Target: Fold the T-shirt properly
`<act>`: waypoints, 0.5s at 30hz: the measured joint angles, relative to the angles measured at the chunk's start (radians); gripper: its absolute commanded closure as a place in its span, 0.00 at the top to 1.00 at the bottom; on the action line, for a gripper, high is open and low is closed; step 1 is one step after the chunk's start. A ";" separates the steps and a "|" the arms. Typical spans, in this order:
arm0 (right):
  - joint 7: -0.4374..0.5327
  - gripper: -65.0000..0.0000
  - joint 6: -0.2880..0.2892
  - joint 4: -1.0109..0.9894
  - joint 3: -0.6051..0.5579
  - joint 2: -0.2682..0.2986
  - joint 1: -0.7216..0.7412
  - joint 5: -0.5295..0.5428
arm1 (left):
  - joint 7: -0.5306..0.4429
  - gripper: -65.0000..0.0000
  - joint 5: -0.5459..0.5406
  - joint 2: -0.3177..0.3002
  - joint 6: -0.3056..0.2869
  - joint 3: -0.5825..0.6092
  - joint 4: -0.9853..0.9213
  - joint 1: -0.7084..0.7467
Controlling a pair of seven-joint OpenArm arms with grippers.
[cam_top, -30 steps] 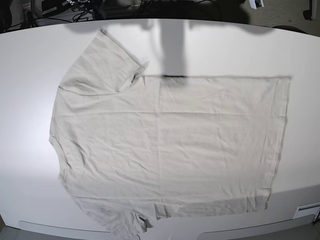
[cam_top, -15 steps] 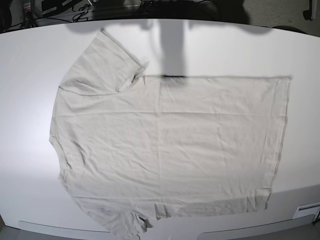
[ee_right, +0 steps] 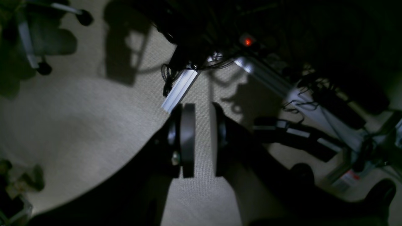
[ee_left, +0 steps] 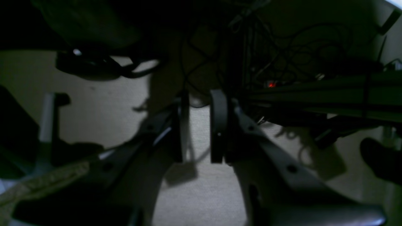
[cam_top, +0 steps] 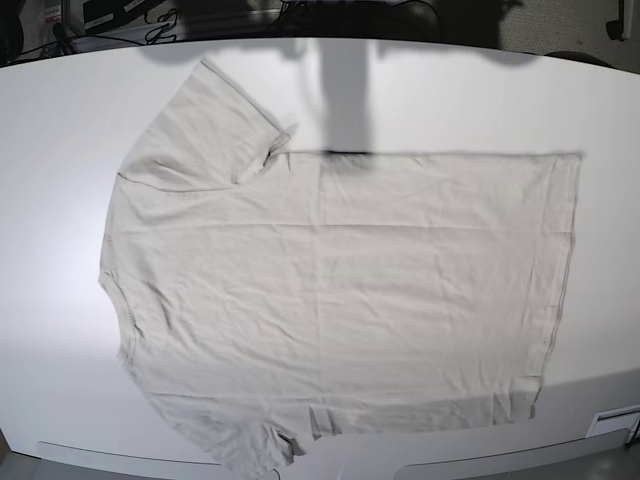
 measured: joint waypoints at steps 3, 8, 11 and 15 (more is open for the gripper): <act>-0.034 0.15 -0.042 0.103 0.002 0.039 -0.049 0.001 | 0.027 0.20 0.002 0.000 0.000 0.000 0.070 0.011; -0.085 0.15 -0.118 0.237 0.001 0.114 -0.116 -0.013 | 0.028 0.20 0.021 -0.019 -0.008 0.000 0.155 0.034; -0.151 0.15 -0.177 0.307 0.002 0.158 -0.127 -0.087 | 0.047 0.20 0.024 -0.063 -0.010 0.000 0.183 0.033; -0.183 0.15 -0.258 0.371 0.001 0.203 -0.130 -0.180 | 0.066 0.20 0.027 -0.117 -0.010 0.000 0.206 0.034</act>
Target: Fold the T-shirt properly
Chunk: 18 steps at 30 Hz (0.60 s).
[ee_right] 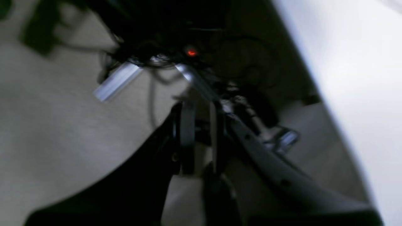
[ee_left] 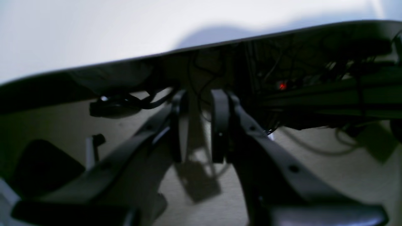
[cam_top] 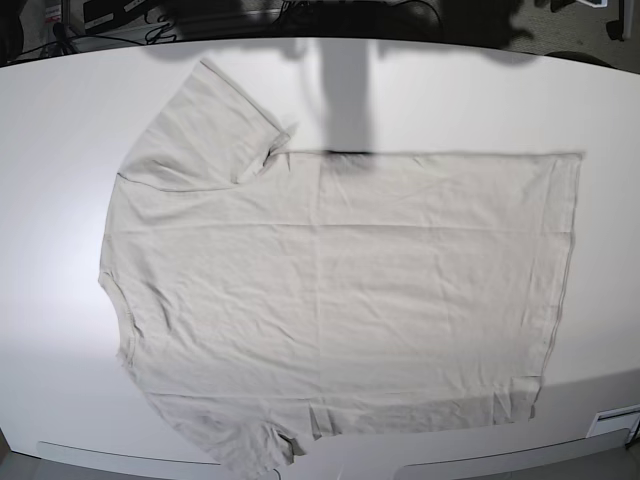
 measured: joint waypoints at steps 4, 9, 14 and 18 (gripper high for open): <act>-0.023 0.15 -0.076 0.040 0.001 0.048 0.000 -0.070 | -0.001 0.20 0.000 -0.037 0.000 0.000 0.016 0.000; -0.049 0.15 -0.160 0.074 0.000 0.098 0.000 -0.166 | -0.013 0.20 0.088 -0.117 0.003 0.000 0.053 -0.003; -0.086 0.15 -0.192 0.086 0.000 0.158 0.003 -0.243 | -0.031 0.20 0.185 -0.214 0.013 0.001 0.109 -0.021; -0.132 0.15 -0.193 0.086 0.000 0.198 0.039 -0.243 | -0.104 0.20 0.289 -0.275 0.015 0.001 0.117 -0.085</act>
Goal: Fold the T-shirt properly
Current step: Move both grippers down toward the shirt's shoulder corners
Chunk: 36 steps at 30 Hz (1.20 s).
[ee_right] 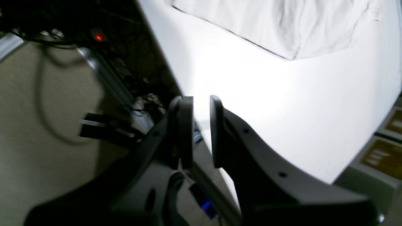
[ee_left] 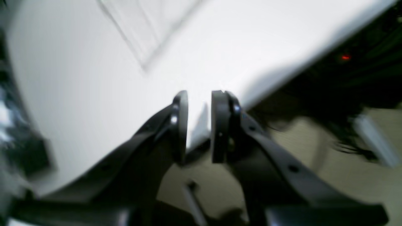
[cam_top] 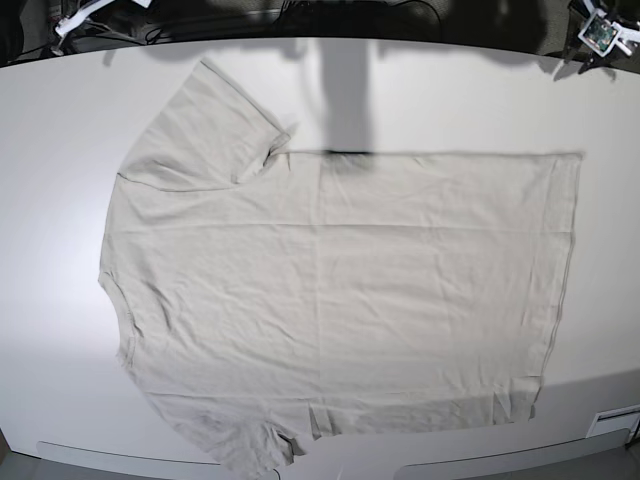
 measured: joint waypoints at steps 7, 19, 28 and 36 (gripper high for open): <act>-0.019 0.15 -0.008 0.000 0.000 0.002 0.085 0.000 | -0.043 0.24 0.205 -0.005 0.001 0.001 -0.001 -0.152; -0.123 0.15 -0.013 0.000 0.000 0.002 0.103 0.007 | -0.182 0.34 0.387 -0.148 -0.002 0.005 -0.104 -0.187; -0.138 0.15 -0.108 0.000 -0.001 0.000 0.103 -0.013 | -0.193 0.34 0.444 -0.195 0.006 0.191 -0.313 -0.343; -0.138 0.15 -0.128 0.000 -0.001 -0.009 0.103 -0.012 | -0.174 0.34 0.452 -0.212 0.015 0.320 -0.459 -0.493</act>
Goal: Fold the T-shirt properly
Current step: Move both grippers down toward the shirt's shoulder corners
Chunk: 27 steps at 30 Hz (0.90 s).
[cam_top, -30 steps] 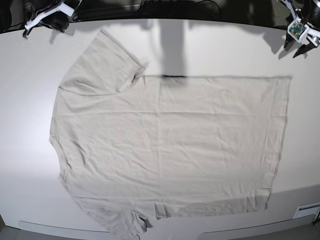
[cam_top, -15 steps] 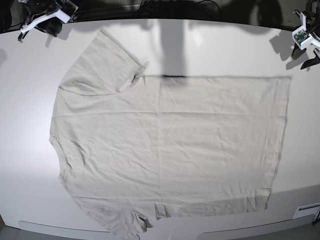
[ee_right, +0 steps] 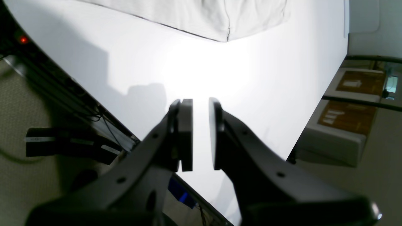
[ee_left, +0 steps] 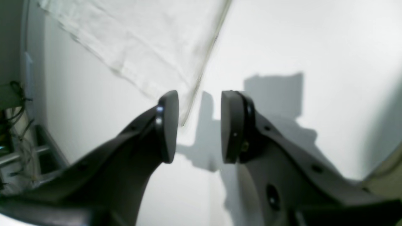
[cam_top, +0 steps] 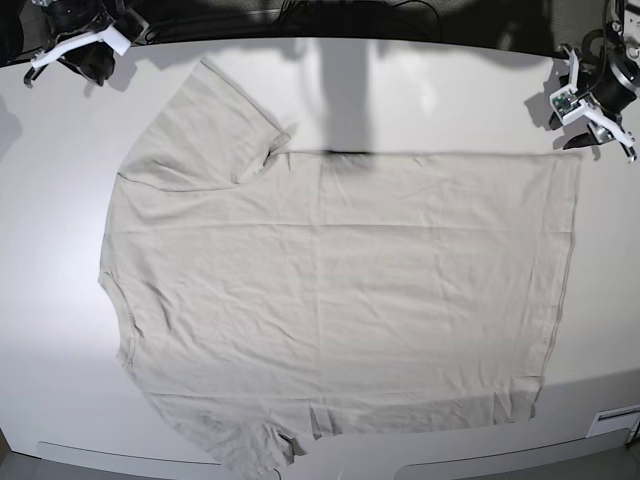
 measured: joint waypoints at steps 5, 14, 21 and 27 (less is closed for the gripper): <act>-0.003 0.15 -0.002 0.000 0.000 0.000 0.001 0.000 | 0.002 0.34 -0.003 -0.005 0.003 0.069 -0.096 -0.079; -0.007 0.15 -0.002 0.000 0.000 -0.002 0.000 0.000 | -0.003 0.33 -0.014 -0.019 0.022 0.085 -0.251 -0.215; -0.007 0.15 -0.005 0.000 0.000 -0.002 0.000 -0.002 | -0.013 0.22 -0.014 -0.024 0.026 0.085 -0.295 -0.237; -0.005 0.15 -0.013 0.000 0.000 -0.002 0.000 -0.085 | 0.012 0.00 -0.014 -0.024 0.027 0.117 -0.296 -0.235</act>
